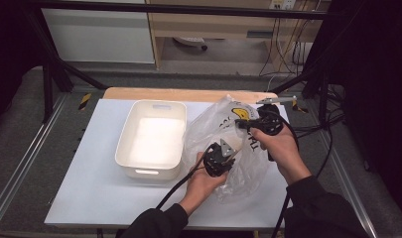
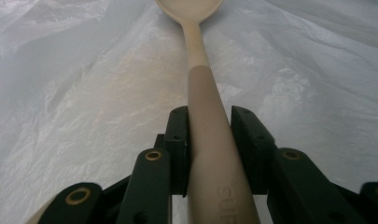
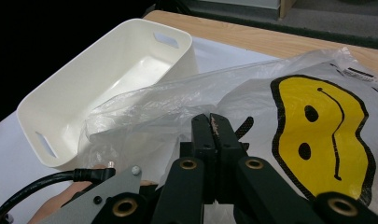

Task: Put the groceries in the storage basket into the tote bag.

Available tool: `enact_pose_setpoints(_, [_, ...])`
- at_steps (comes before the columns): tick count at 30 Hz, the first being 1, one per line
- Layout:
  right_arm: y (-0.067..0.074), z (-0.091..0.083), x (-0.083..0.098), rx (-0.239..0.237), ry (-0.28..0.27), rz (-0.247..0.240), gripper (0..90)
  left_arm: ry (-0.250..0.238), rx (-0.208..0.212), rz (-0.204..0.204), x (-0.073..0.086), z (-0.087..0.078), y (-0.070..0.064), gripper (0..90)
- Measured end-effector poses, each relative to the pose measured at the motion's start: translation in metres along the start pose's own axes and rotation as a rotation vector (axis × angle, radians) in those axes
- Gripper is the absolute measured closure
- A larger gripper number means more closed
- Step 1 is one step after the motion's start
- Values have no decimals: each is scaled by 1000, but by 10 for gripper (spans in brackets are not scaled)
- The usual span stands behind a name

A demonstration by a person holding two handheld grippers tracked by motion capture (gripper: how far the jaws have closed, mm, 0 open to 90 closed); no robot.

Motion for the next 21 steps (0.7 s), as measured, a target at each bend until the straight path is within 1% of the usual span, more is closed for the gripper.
enact_pose_setpoints(3, [0,1,1,-1,7,-2,900,-18,-4,25,-5,2,-3,686])
enact_pose_setpoints(5, [0,2,1,-1,8,-4,900,-28,4,26,-7,4,-4,687])
enact_pose_setpoints(6, [1,3,1,-3,7,-4,900,-30,1,27,-7,5,-4,686])
enact_pose_setpoints(10, [3,6,1,-4,10,-6,900,-14,1,26,-4,11,-4,687])
enact_pose_setpoints(12, [3,7,2,-5,14,-4,900,-20,-11,38,-3,13,-2,687])
enact_pose_setpoints(14, [4,9,2,-6,15,-3,900,-23,-5,28,-3,13,-1,687])
enact_pose_setpoints(17, [4,11,1,-8,16,-2,900,-31,-1,31,-4,14,0,687])
enact_pose_setpoints(18, [5,11,0,-10,14,-1,900,-39,-4,29,-6,14,1,687])
enact_pose_setpoints(19, [5,12,0,-12,14,-1,900,-49,-2,22,-7,14,1,687])
enact_pose_setpoints(21, [6,12,-2,-14,11,1,900,-69,3,20,-12,14,2,687])
Point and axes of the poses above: each handheld gripper's, and its own axes: z roughly forward along the jaws, x roughly out of its underside, y roughly to its left, the point moved 9 cm from there along z, roughly forward along the jaws, and after that the axes turned 6 degrees about x, right-handed, at the moved point
